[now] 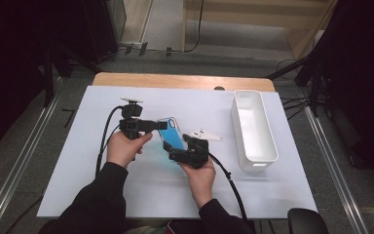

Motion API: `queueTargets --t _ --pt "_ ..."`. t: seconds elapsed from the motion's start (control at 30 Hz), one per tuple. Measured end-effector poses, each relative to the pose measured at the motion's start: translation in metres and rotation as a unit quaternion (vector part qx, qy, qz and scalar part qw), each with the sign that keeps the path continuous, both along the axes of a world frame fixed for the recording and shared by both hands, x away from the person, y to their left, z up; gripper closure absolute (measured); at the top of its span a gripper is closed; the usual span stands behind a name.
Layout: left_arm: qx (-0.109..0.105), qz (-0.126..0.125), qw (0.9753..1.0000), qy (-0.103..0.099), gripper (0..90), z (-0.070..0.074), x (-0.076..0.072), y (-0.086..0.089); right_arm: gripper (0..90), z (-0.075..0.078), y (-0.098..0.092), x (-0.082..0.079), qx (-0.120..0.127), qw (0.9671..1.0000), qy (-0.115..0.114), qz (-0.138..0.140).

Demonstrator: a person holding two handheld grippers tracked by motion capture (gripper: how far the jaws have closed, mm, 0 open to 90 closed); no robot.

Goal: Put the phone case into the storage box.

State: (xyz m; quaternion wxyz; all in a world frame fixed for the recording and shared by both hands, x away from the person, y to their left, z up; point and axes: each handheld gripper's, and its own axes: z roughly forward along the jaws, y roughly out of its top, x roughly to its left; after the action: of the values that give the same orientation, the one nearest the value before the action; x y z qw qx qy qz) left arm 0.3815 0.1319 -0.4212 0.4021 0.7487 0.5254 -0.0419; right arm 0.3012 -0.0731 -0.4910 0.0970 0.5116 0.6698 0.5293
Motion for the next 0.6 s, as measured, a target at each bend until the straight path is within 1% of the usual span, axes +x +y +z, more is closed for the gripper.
queueTargets --t 0.07,0.13,0.27,0.37,0.43,0.5,0.53,0.6 --pt "-0.004 0.008 1.0000 -0.002 40.6 -0.0006 -0.0008 -0.0008 15.2 0.0000 0.0005 -0.0003 0.001 1.0000 0.001 0.000" --pt "-0.014 0.015 0.9998 -0.002 43.1 -0.0019 -0.0013 -0.0005 15.2 0.0001 0.0010 -0.0008 0.004 1.0000 0.000 -0.001" --pt "-0.019 0.023 0.9995 -0.008 49.1 -0.0037 -0.0023 0.0020 15.2 0.0006 0.0013 -0.0017 0.007 1.0000 -0.002 -0.005" --pt "-0.034 0.031 0.9989 -0.003 54.2 -0.0055 -0.0029 0.0023 15.2 0.0009 0.0018 -0.0019 0.009 0.9999 -0.006 -0.007" --pt "-0.037 0.030 0.9989 0.003 58.0 -0.0069 -0.0031 0.0025 15.2 0.0012 0.0027 -0.0021 0.011 0.9999 -0.007 -0.007" --pt "-0.046 0.033 0.9984 0.001 59.4 -0.0084 -0.0034 0.0024 15.2 0.0013 0.0035 -0.0023 0.011 0.9998 -0.011 -0.007" --pt "-0.041 0.031 0.9986 0.006 59.8 -0.0082 -0.0034 0.0025 15.2 0.0014 0.0040 -0.0026 0.011 0.9998 -0.013 -0.009" --pt "-0.046 0.035 0.9983 0.002 63.3 -0.0090 -0.0040 0.0027 15.2 0.0015 0.0045 -0.0028 0.013 0.9998 -0.013 -0.009"
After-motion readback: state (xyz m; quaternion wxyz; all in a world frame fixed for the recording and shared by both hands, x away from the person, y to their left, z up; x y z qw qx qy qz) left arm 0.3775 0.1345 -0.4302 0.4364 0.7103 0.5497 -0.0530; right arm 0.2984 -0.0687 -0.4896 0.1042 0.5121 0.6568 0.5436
